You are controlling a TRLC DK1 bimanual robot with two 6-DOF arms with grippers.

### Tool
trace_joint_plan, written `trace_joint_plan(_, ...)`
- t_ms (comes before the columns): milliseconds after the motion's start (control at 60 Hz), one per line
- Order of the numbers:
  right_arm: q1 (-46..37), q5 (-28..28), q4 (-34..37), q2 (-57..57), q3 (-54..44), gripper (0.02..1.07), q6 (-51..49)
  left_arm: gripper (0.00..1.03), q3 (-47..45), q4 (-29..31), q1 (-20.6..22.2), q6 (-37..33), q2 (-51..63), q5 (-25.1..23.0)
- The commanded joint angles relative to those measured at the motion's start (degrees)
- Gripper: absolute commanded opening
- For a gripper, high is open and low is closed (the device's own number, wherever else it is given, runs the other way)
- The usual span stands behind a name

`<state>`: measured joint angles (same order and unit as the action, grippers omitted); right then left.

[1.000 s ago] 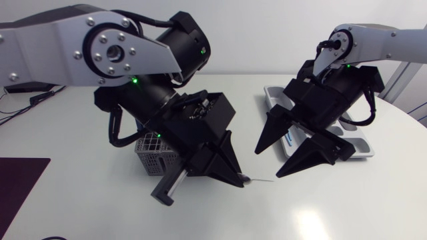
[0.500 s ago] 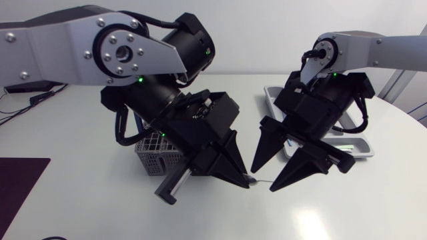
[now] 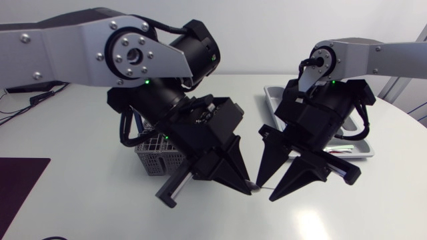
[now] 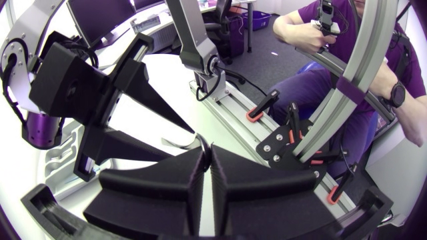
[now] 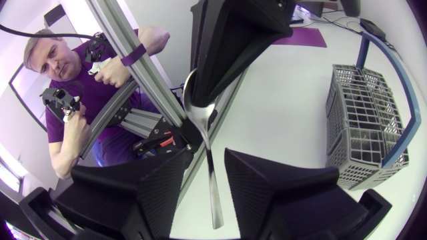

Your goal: Unload the cutlery basket into the drawer organizer.

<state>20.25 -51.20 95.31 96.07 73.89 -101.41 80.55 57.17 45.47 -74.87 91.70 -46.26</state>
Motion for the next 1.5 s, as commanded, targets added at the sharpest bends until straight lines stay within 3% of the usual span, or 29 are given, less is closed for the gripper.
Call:
trace_joint_plan(0, 0.1, -0.2, 1.3, -1.2, -1.9, 0.31, -3.3, 0.03, 2.0, 0.9, 0.4, -2.1, 1.3, -0.9)
trace_joint_plan(117, -0.4, -0.2, 1.3, -1.5, -2.7, 0.19, -4.2, 0.03, 2.8, 1.6, 0.5, -2.5, 1.6, -0.9)
trace_joint_plan(767, -1.1, -0.7, 1.3, -2.8, -5.5, 0.08, -5.4, 0.04, 5.7, 3.9, 0.9, -4.1, 3.7, -0.9)
trace_joint_plan(817, -1.2, -0.8, 1.3, -2.9, -5.7, 0.08, -5.5, 0.21, 6.5, 3.9, 0.7, -3.8, 4.5, -1.0)
trace_joint_plan(900, -1.2, -0.8, 1.2, -2.7, -5.9, 0.08, -5.6, 0.8, 8.4, 3.9, -0.2, -2.6, 5.8, -1.0)
trace_joint_plan(950, -1.4, -0.9, 1.1, -2.6, -5.9, 0.08, -5.6, 0.98, 10.0, 3.9, -0.7, -1.1, 6.9, -1.1)
trace_joint_plan(1350, -2.3, -1.3, 0.1, -2.5, -7.1, 0.08, -6.1, 0.99, 11.6, 3.7, -3.0, 2.2, 7.6, -1.5)
trace_joint_plan(1450, -2.6, -1.4, -1.2, -2.5, -6.7, 0.08, -5.6, 0.97, 12.9, 3.6, -2.9, 6.0, 8.0, -1.5)
trace_joint_plan(1483, -2.9, -1.5, -1.7, -2.6, -6.5, 0.08, -5.4, 0.96, 14.9, 3.7, -2.9, 10.2, 9.4, -1.5)
